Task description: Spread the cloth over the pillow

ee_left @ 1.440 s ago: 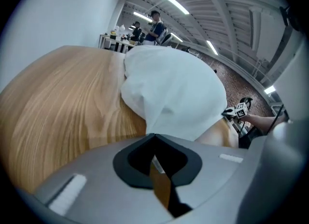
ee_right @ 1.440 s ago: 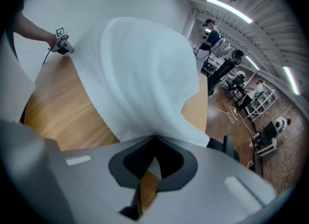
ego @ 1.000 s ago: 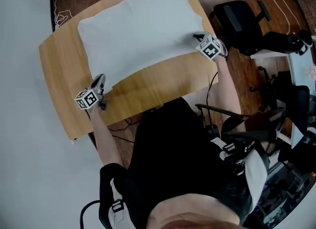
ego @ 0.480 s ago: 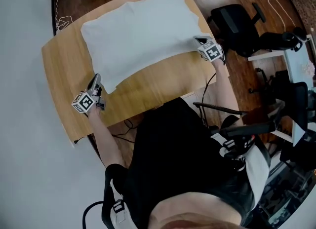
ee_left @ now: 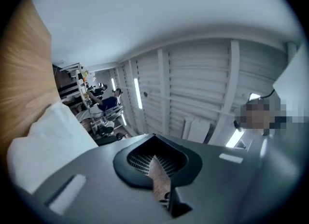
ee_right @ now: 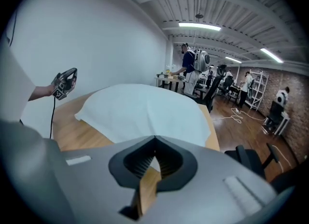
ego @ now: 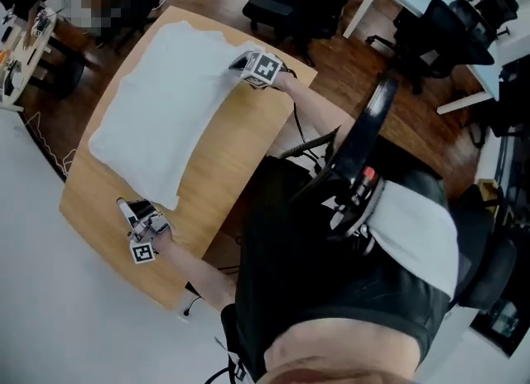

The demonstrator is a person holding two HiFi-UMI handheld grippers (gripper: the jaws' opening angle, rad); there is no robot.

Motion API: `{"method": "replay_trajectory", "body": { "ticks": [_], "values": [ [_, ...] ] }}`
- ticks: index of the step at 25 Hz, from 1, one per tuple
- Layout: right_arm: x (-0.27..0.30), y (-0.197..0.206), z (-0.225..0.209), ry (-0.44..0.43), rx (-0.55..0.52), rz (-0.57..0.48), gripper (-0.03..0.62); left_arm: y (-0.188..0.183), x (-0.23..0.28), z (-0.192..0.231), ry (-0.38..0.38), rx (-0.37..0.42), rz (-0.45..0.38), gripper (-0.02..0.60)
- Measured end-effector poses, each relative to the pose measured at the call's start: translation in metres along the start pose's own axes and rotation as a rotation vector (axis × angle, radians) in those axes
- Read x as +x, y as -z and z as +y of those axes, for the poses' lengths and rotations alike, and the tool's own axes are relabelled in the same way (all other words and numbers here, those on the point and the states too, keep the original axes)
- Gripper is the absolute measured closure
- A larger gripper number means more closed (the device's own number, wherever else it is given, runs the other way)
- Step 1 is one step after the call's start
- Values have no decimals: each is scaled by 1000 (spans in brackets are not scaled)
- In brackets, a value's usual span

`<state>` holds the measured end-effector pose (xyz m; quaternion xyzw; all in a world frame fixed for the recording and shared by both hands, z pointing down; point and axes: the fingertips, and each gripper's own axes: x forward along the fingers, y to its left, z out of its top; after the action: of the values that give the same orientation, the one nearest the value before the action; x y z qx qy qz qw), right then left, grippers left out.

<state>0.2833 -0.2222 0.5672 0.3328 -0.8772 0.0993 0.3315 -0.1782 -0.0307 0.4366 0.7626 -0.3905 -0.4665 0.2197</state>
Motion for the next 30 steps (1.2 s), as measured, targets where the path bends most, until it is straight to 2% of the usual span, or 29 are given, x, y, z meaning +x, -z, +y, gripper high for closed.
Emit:
{"method": "replay_trajectory", "body": {
  "ticks": [2, 5, 9, 13, 17, 20, 23, 27, 30],
  "values": [
    [-12, -6, 7, 6, 13, -21, 591, -9, 11, -16, 72, -36, -58, 581],
    [-20, -8, 29, -7, 17, -23, 591, -9, 14, -41, 124, -55, -55, 580],
    [-26, -9, 55, -11, -3, -10, 591, 0, 2, -56, 135, -43, -14, 552],
    [-29, -14, 67, -14, -26, -21, 591, 5, -5, -61, 132, -34, 16, 552],
    [-40, -20, 76, -15, -14, -69, 591, 7, -13, -72, 139, -14, 37, 552],
    [-56, -30, 77, -37, 47, -171, 591, 12, -9, -87, 152, 10, 75, 552],
    [-81, -45, 72, -24, 146, -325, 591, 9, -11, -102, 145, 56, 89, 552],
    [-119, -75, 75, -45, 201, -543, 591, 3, -48, -132, 82, 127, 30, 552],
    [-158, -89, 66, -66, 184, -661, 591, 26, -70, -140, 1, 136, 12, 552]
  ]
}}
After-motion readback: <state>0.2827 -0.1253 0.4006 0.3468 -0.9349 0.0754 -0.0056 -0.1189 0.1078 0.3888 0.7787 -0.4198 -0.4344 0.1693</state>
